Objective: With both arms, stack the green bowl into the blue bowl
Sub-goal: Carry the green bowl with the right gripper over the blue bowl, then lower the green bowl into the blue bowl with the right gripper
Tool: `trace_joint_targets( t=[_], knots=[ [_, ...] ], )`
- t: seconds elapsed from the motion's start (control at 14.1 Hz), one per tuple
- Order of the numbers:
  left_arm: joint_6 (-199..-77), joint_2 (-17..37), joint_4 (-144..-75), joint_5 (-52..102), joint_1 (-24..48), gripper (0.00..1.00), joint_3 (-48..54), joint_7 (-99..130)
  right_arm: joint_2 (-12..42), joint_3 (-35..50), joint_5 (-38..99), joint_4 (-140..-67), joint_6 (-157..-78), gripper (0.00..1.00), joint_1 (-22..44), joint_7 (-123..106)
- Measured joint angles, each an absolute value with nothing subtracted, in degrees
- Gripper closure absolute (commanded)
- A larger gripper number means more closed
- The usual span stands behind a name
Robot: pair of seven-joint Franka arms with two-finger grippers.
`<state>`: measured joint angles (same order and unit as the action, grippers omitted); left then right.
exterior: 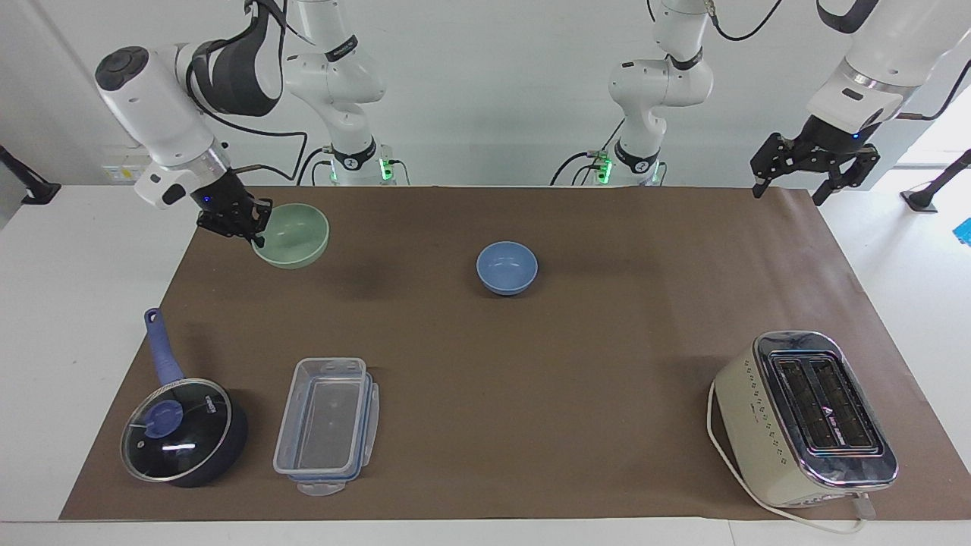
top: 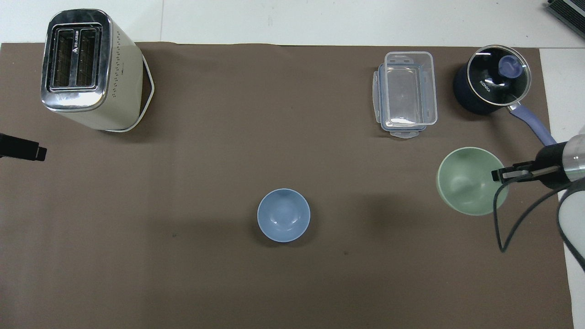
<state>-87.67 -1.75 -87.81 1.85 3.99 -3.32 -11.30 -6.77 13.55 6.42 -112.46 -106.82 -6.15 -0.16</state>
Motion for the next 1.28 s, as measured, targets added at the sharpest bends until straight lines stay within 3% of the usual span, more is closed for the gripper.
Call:
trace_joint_targets(
  t=[0.14,0.57,1.28],
  knots=[
    [-87.7,-1.7,-87.8,1.9,4.0,0.00,-3.3,-11.3,-5.7,16.8,6.4,-112.6,-108.7,1.00,-4.6,6.6],
    [-87.6,-1.7,-87.8,1.9,4.0,0.00,-3.0,-11.3,1.4,17.8,6.5,-113.3,-117.5,1.00,8.6,23.7],
    [-87.6,-1.7,-87.8,1.9,4.0,0.00,-2.9,-11.3,4.8,17.8,6.7,-119.7,-126.9,1.00,14.7,28.7]
  ],
)
